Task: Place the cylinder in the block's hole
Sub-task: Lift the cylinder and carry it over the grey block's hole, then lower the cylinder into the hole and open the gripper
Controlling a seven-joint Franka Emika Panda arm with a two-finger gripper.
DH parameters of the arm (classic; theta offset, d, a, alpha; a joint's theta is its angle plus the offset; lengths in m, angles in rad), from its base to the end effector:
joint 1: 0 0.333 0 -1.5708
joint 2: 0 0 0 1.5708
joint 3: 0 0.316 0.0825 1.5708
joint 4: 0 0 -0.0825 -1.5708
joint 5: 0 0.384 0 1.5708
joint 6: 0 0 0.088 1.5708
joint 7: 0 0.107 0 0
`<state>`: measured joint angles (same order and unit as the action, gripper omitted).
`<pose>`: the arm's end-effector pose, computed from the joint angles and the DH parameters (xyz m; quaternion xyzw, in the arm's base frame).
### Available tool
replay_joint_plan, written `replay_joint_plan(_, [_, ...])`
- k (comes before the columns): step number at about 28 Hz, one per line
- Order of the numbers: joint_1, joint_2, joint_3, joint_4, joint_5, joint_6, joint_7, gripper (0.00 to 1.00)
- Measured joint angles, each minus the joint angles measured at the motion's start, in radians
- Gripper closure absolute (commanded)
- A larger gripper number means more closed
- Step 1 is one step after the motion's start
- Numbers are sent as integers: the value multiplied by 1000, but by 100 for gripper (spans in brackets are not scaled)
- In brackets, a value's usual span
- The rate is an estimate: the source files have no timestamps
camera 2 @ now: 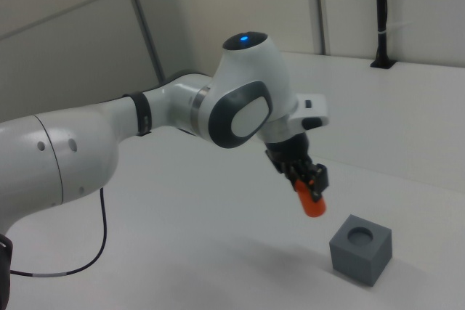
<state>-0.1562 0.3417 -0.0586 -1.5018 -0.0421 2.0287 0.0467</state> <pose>0.6667 -0.1424 0.4906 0.9880 -0.1197 0.0899 0.0369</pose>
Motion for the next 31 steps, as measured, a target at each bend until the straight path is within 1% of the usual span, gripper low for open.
replay_joint_plan(3, [-9, 0, -21, 4, 0, 0, 2, 76])
replay_joint_plan(6, [-27, 3, -34, 4, 0, 3, 2, 76])
replay_joint_plan(11, [-53, 20, -35, 4, 0, 45, 2, 76])
replay_joint_plan(16, [-66, 48, -36, 4, 0, 86, 2, 75])
replay_joint_plan(31, [-70, 91, -35, 4, 0, 113, 2, 73])
